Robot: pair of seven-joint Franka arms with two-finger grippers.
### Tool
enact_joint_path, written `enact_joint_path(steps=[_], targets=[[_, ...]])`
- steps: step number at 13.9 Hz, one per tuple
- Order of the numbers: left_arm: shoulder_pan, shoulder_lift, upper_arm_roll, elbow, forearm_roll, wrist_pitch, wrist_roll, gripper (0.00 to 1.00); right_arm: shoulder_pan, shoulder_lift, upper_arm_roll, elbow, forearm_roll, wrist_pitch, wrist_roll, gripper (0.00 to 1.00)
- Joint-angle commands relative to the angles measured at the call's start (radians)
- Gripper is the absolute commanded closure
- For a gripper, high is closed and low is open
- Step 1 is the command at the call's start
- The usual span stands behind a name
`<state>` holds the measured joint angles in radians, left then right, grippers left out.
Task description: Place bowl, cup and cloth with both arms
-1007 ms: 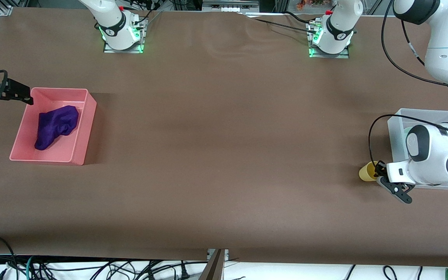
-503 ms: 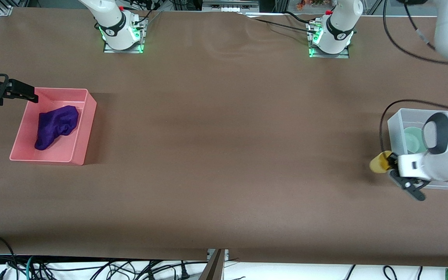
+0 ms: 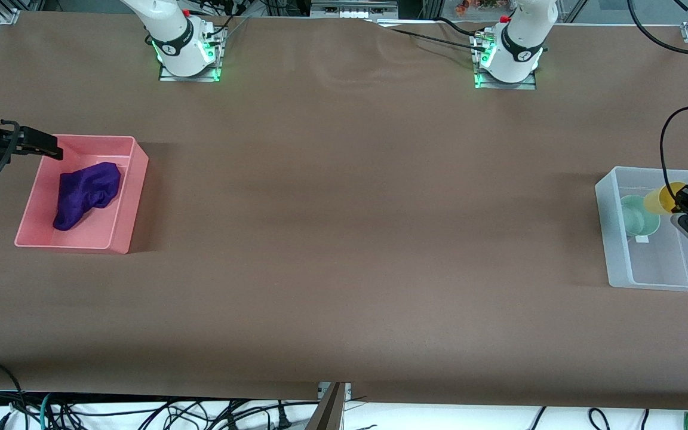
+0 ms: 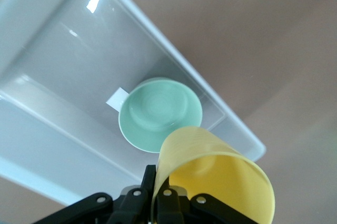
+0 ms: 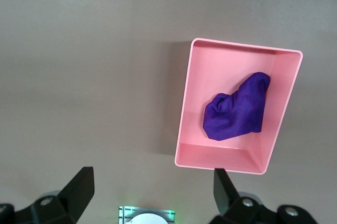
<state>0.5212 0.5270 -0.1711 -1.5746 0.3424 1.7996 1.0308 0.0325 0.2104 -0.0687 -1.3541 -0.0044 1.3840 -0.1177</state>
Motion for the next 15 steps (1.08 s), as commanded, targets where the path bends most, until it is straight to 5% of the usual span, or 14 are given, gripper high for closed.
enact_joint_path(steps=[1,2,3,4,5,9,15], targets=[[0.054,-0.021,-0.027,-0.146,0.012,0.128,0.037,1.00,-0.006,-0.003,0.006,0.004,0.011,-0.008,0.012,0.00],[0.072,-0.021,-0.027,-0.168,0.010,0.142,0.067,1.00,-0.005,-0.003,0.006,0.004,0.011,-0.008,0.012,0.00],[0.086,-0.021,-0.028,-0.179,0.010,0.145,0.090,0.70,-0.005,-0.003,0.006,0.004,0.012,-0.008,0.012,0.00],[0.079,-0.022,-0.030,-0.167,0.010,0.145,0.100,0.16,-0.003,-0.002,0.006,0.004,0.011,-0.007,0.012,0.00],[0.079,-0.033,-0.048,-0.156,0.010,0.144,0.107,0.00,-0.003,-0.002,0.006,0.004,0.011,-0.007,0.012,0.00],[0.077,-0.096,-0.145,-0.094,0.009,0.107,0.100,0.00,-0.002,0.000,0.006,0.004,0.011,0.001,0.013,0.00],[0.022,-0.108,-0.343,0.111,0.026,-0.163,-0.130,0.00,0.000,0.000,0.007,0.009,0.011,0.004,0.013,0.00]])
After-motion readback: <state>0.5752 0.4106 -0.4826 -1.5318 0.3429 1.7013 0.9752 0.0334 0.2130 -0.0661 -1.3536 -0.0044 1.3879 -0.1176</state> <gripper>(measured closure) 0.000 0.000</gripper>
